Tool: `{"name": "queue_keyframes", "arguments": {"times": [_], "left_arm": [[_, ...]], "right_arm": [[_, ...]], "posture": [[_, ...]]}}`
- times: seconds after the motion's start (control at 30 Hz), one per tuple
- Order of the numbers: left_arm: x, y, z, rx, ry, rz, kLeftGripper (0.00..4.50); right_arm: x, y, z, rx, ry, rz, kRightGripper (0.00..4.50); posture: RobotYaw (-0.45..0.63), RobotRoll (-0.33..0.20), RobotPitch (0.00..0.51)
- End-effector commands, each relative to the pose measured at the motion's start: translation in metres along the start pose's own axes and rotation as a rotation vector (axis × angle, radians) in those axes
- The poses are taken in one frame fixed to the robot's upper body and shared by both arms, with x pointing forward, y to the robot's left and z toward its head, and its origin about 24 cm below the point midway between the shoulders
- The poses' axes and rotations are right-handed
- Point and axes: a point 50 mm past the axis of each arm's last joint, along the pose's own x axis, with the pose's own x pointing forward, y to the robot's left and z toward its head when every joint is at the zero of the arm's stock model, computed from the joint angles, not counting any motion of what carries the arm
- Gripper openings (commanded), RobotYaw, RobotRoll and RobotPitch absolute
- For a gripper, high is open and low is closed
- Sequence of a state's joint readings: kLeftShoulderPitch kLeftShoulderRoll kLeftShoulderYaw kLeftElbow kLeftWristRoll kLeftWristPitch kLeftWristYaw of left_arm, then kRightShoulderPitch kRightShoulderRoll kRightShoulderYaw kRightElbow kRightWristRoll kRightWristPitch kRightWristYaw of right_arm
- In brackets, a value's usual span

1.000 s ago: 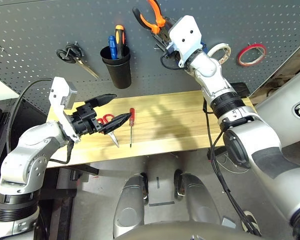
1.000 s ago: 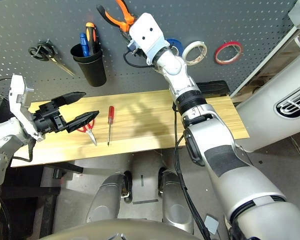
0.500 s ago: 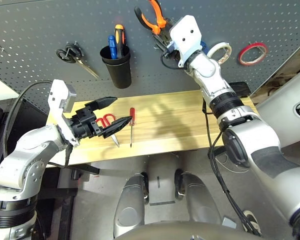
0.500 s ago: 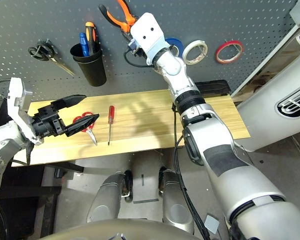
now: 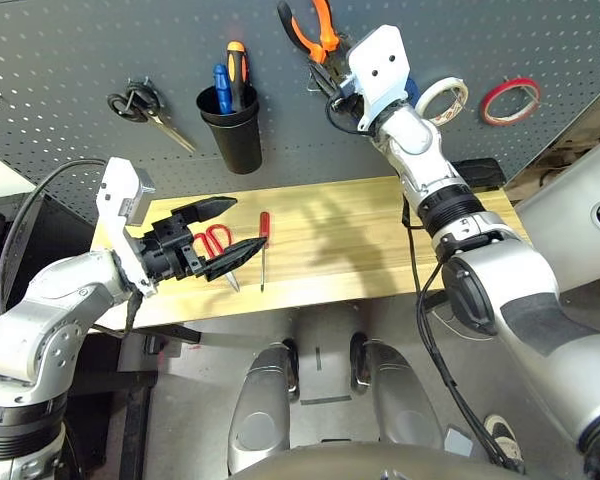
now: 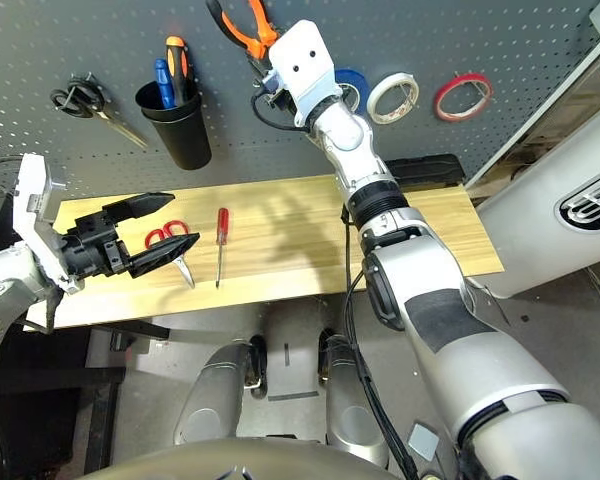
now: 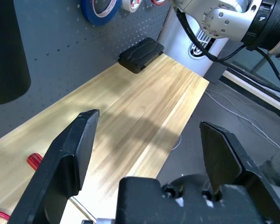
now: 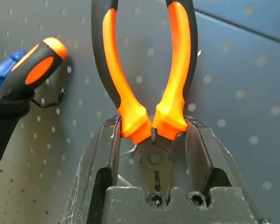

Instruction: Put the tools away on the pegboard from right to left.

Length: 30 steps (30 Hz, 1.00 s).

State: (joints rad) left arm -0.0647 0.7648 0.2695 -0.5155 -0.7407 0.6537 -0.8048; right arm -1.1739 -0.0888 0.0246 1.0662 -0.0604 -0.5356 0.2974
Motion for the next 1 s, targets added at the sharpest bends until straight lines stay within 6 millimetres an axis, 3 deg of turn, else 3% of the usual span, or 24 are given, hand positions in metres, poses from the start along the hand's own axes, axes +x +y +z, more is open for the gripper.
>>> {"name": "queue_keyframes", "arguments": {"times": [0.03, 0.27, 0.8, 1.0], "left_arm": [[-0.001, -0.005, 0.002, 0.002, 0.010, -0.012, 4.50], [0.001, -0.007, 0.002, -0.003, 0.009, -0.017, 4.50], [0.004, -0.006, -0.001, -0.010, 0.001, -0.021, 4.50], [0.004, -0.004, -0.002, -0.006, 0.001, -0.025, 4.50]], "right_arm": [[0.003, 0.000, 0.004, 0.025, -0.026, -0.020, 2.11], [0.003, 0.002, 0.001, 0.060, -0.019, -0.013, 2.11], [0.011, -0.003, 0.043, 0.021, -0.215, -0.009, 2.11], [0.009, -0.002, 0.041, 0.029, -0.209, -0.007, 2.11]], "posture": [[0.13, 0.000, 0.248], [0.13, 0.000, 0.254], [0.11, 0.000, 0.253], [0.11, 0.000, 0.252]]}}
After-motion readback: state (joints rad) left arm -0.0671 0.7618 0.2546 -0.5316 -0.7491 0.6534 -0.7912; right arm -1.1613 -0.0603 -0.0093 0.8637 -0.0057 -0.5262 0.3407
